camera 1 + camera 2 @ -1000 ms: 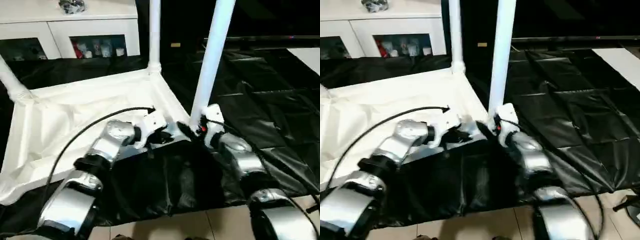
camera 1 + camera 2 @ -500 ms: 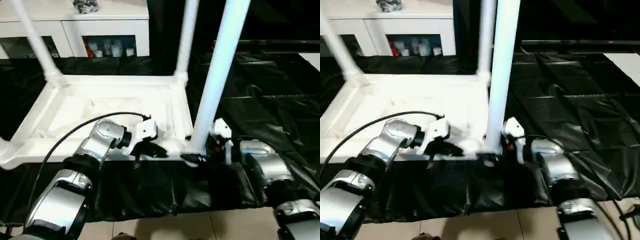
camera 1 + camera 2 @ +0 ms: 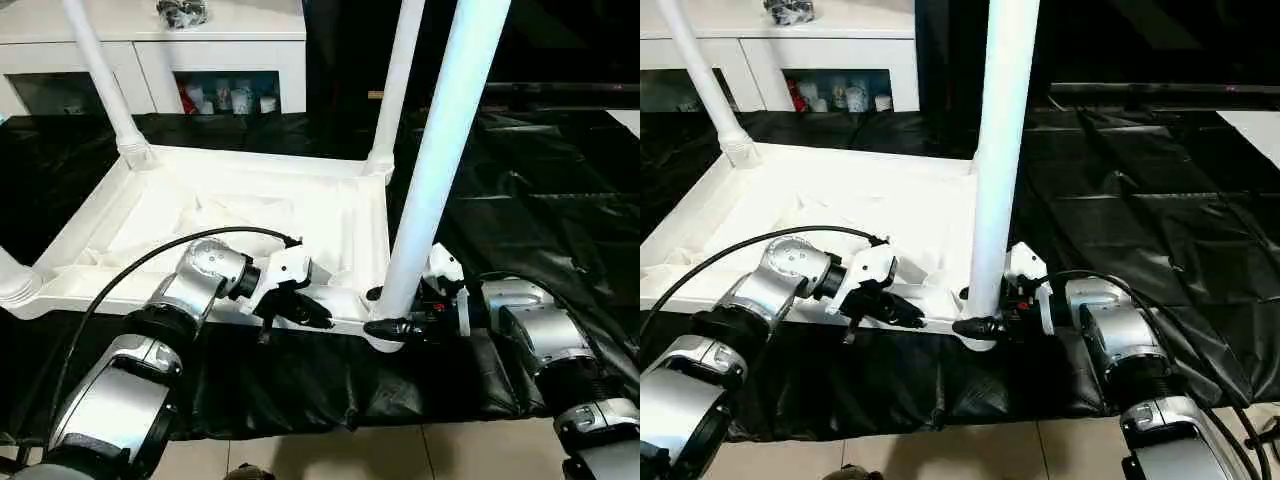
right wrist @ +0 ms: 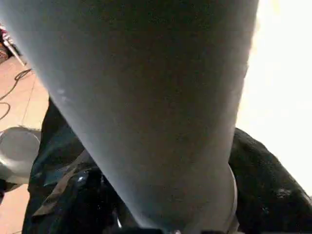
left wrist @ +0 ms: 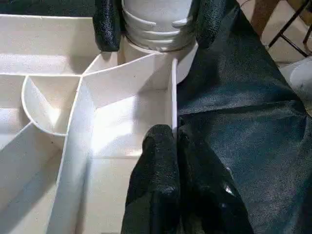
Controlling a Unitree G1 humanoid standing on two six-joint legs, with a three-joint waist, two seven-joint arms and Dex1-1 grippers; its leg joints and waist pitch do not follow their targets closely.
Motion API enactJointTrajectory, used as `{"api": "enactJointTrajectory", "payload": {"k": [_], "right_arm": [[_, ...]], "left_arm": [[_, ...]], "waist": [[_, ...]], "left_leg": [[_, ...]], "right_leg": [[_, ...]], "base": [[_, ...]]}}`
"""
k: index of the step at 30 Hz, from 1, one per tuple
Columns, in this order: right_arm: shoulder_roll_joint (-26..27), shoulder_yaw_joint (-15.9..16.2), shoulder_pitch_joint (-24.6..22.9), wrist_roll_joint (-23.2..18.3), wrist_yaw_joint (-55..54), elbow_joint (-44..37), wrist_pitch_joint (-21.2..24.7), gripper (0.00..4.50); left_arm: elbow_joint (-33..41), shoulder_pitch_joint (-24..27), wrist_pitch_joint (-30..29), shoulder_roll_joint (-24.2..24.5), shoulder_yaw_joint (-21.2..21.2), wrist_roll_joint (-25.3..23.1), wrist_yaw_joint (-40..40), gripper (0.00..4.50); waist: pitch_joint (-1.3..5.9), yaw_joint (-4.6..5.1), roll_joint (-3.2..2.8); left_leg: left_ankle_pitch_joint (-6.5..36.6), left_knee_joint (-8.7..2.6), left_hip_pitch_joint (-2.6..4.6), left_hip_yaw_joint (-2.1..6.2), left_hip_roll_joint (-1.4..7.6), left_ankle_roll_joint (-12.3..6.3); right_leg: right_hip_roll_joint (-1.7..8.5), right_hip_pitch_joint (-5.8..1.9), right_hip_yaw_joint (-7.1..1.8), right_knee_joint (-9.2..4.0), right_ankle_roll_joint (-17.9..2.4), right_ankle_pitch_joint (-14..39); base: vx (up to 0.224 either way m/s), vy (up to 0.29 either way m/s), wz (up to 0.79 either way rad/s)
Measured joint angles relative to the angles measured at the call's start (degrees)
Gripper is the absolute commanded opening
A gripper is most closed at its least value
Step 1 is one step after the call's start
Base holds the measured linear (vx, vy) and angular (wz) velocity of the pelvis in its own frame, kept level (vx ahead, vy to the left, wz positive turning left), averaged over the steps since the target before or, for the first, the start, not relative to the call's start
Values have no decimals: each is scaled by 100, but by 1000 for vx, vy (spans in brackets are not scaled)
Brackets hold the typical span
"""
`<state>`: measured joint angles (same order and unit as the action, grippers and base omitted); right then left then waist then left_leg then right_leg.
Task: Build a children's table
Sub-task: Rotate leg to tighten
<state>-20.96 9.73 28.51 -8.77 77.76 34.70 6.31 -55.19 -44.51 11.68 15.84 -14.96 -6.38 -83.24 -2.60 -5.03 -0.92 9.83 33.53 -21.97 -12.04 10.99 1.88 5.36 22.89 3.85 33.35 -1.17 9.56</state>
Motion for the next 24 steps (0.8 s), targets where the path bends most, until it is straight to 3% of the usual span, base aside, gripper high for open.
{"api": "enactJointTrajectory", "payload": {"k": [5,10,16,24], "right_arm": [[417,-289,-73,98,-1106,106,-128,270],[1141,-763,163,227,-3227,706,-369,269],[1649,-1188,573,254,-5212,1345,-538,269],[1757,-1282,768,391,-5655,1652,-870,269]], "left_arm": [[-8,-56,-92,58,44,-197,589,0],[-5,-101,-540,-129,136,-362,1687,0],[277,-57,-1304,-650,252,-402,2566,0],[505,2,-1557,-786,314,-394,2784,0]], "waist": [[4,44,10],[-13,296,35],[-32,475,56],[-32,499,55]], "left_leg": [[0,-1,21,1,1,3],[0,0,40,18,-11,3],[0,5,22,61,-46,1],[0,0,3,56,-56,0]], "right_leg": [[0,-3,0,13,28,17],[3,-9,5,-23,34,21],[4,0,8,-114,35,22],[4,19,-7,-119,-41,-51]], "base": [[0,0,0],[0,0,0],[0,0,0],[0,0,0]]}}
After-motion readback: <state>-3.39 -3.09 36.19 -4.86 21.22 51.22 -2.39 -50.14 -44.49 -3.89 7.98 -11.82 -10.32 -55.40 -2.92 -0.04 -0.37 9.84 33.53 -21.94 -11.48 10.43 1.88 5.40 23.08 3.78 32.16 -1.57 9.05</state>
